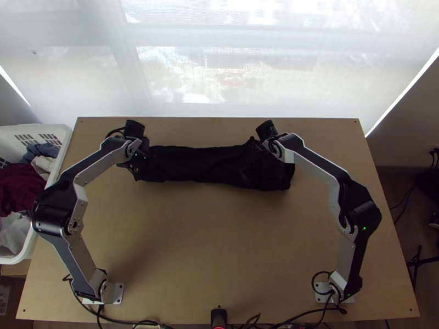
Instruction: Fold the t-shirt
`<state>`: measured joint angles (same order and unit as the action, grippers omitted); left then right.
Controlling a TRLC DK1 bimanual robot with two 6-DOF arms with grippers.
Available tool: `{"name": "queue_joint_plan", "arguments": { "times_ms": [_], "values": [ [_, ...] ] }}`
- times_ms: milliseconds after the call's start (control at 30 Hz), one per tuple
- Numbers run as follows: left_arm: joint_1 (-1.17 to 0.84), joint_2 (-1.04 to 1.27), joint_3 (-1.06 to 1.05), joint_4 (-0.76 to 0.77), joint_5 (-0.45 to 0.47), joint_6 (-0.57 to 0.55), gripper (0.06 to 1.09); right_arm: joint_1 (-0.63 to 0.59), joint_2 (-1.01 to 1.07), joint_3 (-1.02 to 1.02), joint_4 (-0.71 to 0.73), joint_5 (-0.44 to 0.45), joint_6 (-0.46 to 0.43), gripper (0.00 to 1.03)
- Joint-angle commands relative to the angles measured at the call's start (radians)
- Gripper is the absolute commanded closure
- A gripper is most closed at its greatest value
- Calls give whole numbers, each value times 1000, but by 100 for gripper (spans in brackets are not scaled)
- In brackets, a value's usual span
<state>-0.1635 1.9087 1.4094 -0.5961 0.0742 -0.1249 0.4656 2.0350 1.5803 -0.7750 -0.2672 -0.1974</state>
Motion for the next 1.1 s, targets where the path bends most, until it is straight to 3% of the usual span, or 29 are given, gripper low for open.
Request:
{"name": "queue_joint_plan", "arguments": {
  "times_ms": [0,200,500,733,1067],
  "values": [
    [-7,-82,76,-39,52,-33,105,-4,19,-31,11,11,3,4],
    [-22,-138,125,-53,64,-41,105,-5,22,-60,26,13,6,4],
    [-88,-154,281,-93,173,-82,105,-7,-12,-57,26,14,23,4],
    [-185,-131,326,-68,193,-76,105,-35,-179,-45,-9,13,23,4],
    [-277,-30,410,-19,220,-101,105,-143,-418,-22,-176,13,19,4]
  ]
}}
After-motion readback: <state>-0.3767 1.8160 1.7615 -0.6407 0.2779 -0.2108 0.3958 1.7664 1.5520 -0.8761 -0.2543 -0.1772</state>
